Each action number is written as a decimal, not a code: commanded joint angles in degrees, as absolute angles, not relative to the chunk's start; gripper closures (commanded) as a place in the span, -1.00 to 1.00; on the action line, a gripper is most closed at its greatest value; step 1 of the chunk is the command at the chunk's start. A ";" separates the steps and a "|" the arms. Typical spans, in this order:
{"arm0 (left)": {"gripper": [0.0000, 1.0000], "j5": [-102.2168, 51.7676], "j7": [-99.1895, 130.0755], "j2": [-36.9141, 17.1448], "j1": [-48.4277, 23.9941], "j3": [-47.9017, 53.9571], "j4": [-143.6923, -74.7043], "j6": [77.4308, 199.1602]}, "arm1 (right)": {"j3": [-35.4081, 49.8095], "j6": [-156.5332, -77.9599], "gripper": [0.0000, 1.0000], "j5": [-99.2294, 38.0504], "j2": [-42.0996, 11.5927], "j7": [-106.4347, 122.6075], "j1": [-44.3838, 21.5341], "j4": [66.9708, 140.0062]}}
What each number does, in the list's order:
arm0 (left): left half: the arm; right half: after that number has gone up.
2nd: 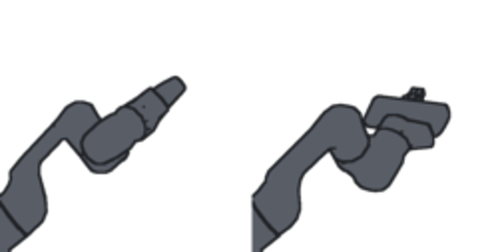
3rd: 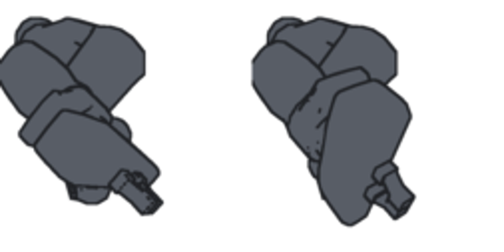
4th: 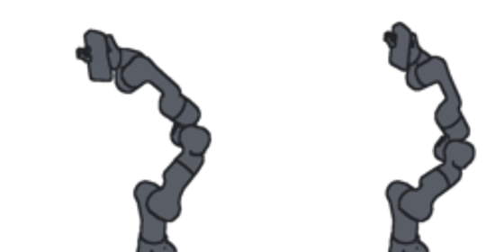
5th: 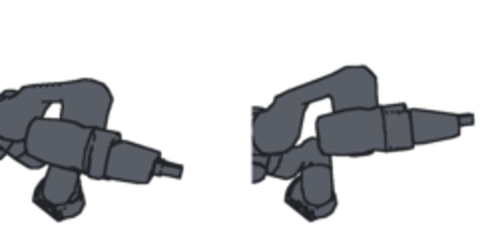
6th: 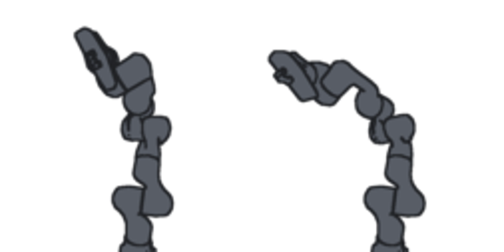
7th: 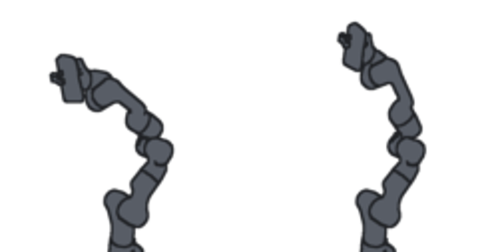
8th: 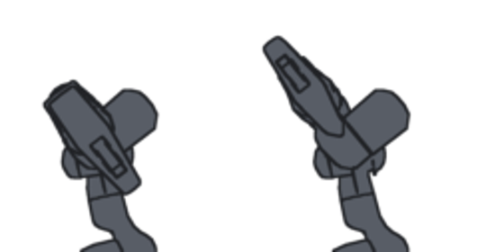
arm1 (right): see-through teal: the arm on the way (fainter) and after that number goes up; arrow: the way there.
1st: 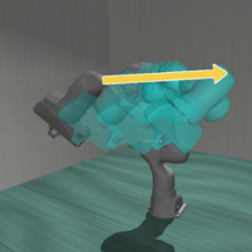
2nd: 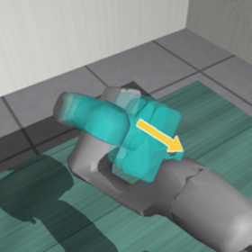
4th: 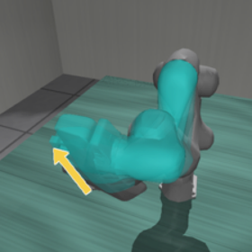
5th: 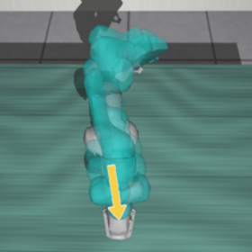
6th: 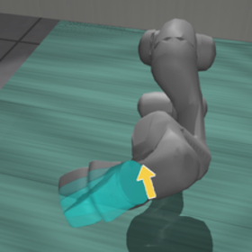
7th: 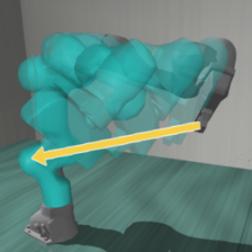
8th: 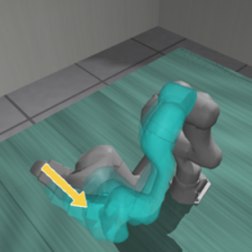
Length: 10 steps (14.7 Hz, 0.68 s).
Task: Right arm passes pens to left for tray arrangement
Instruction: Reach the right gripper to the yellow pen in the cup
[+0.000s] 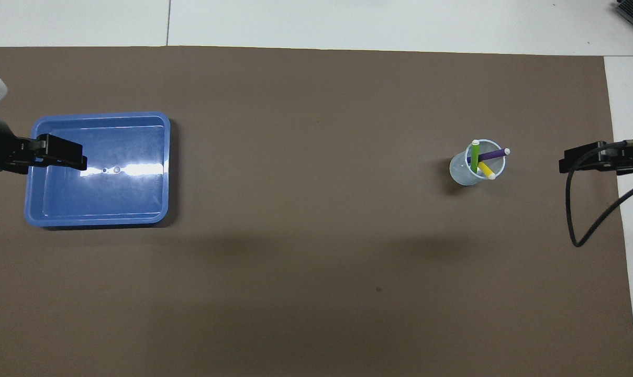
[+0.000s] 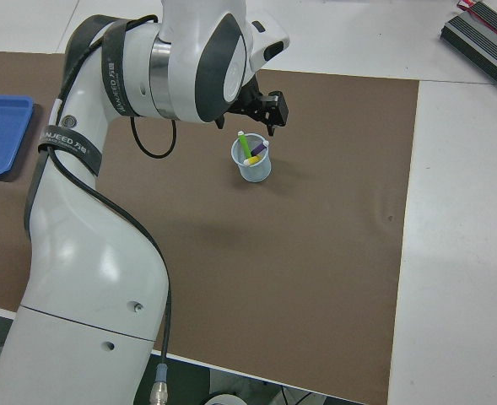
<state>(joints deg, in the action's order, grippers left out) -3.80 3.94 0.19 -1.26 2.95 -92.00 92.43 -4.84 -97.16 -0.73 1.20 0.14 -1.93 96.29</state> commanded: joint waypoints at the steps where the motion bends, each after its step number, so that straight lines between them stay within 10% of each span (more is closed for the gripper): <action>1: -1.00 -4.92 9.64 1.58 -1.84 2.72 -93.60 93.08 | -4.66 -102.47 -1.00 -1.49 2.38 2.45 -1.76 101.77; 10: -1.00 -4.92 21.44 1.93 -4.31 2.90 -93.96 92.81 | -4.57 -121.88 -0.67 -1.41 -3.42 12.03 -3.95 112.23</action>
<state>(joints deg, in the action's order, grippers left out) -4.15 19.57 0.20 -3.87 3.37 -92.05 92.40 -4.45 -118.00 -0.75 -2.28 8.54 -4.03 110.34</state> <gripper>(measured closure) 0.000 0.159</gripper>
